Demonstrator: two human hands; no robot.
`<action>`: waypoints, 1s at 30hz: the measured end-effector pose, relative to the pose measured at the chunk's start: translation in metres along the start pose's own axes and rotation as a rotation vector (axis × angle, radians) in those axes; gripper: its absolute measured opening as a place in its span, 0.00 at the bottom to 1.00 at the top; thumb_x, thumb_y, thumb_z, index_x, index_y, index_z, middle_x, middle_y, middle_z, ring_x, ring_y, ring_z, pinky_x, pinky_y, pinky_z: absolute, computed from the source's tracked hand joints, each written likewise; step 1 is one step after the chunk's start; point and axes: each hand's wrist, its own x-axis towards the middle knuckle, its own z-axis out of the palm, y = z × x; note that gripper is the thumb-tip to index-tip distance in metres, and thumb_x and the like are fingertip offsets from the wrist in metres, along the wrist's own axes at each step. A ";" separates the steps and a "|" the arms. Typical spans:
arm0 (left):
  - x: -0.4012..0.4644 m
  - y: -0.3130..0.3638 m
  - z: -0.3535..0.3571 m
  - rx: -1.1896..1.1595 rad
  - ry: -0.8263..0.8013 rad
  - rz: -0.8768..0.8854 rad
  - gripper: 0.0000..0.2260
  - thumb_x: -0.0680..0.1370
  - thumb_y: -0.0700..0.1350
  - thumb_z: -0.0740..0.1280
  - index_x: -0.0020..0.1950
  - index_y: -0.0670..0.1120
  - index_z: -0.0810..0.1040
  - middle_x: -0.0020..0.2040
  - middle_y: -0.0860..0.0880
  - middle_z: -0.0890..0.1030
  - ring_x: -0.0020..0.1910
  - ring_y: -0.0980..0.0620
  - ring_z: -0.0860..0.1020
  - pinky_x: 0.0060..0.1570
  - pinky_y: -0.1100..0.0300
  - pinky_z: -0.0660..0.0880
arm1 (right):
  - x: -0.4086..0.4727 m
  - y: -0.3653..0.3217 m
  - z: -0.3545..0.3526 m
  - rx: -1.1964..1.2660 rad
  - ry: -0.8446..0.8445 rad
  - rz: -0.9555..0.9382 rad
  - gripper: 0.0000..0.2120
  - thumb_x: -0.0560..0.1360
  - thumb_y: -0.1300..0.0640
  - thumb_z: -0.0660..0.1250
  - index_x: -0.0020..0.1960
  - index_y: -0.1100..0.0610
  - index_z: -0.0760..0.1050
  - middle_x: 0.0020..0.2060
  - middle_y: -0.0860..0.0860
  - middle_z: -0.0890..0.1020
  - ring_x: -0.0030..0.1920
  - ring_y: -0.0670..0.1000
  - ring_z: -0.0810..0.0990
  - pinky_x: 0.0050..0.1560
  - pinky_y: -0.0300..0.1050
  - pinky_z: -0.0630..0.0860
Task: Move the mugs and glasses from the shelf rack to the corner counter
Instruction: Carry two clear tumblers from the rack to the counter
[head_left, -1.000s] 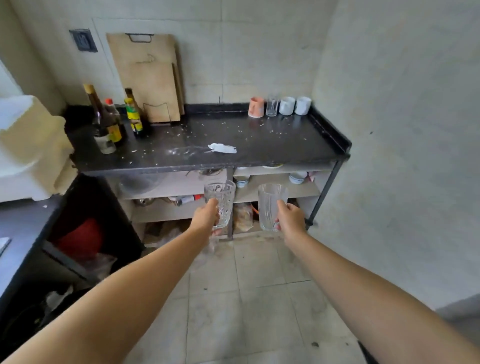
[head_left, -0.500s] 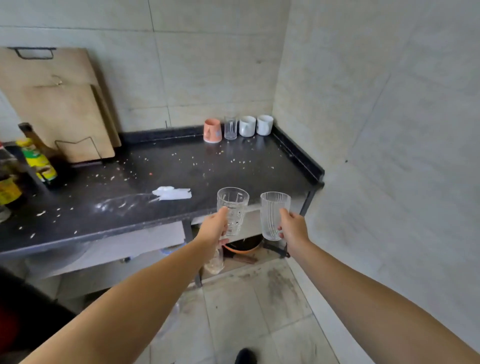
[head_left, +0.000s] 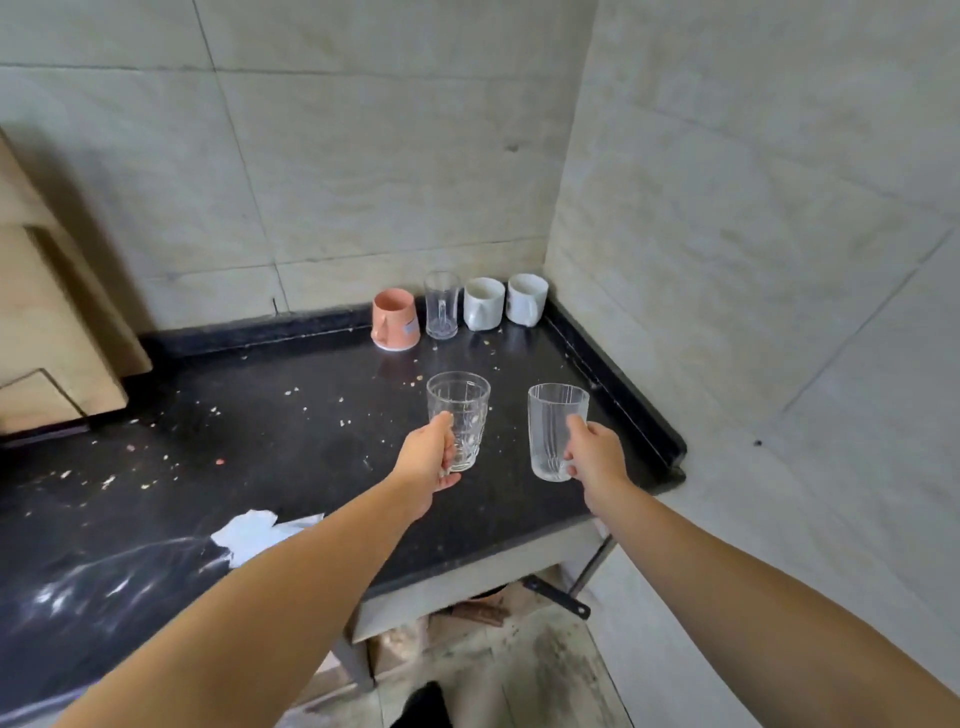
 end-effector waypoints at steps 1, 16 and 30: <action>0.017 0.007 0.004 0.002 -0.005 -0.004 0.18 0.78 0.51 0.57 0.29 0.49 0.64 0.24 0.52 0.65 0.27 0.52 0.66 0.40 0.56 0.71 | 0.015 -0.004 0.005 0.011 0.011 0.001 0.15 0.75 0.55 0.59 0.32 0.57 0.66 0.28 0.52 0.69 0.28 0.49 0.66 0.33 0.44 0.65; 0.213 0.071 0.100 -0.010 0.025 -0.145 0.18 0.76 0.50 0.58 0.26 0.48 0.63 0.22 0.52 0.63 0.26 0.53 0.63 0.43 0.55 0.72 | 0.232 -0.042 0.046 -0.105 0.009 0.005 0.17 0.77 0.54 0.57 0.31 0.58 0.67 0.29 0.51 0.72 0.32 0.50 0.71 0.40 0.47 0.71; 0.310 0.068 0.154 -0.212 0.161 -0.190 0.17 0.75 0.49 0.59 0.26 0.50 0.61 0.21 0.54 0.62 0.25 0.54 0.62 0.43 0.56 0.72 | 0.339 -0.031 0.076 -0.092 -0.058 -0.106 0.16 0.81 0.50 0.54 0.37 0.51 0.73 0.36 0.48 0.77 0.41 0.49 0.77 0.40 0.41 0.72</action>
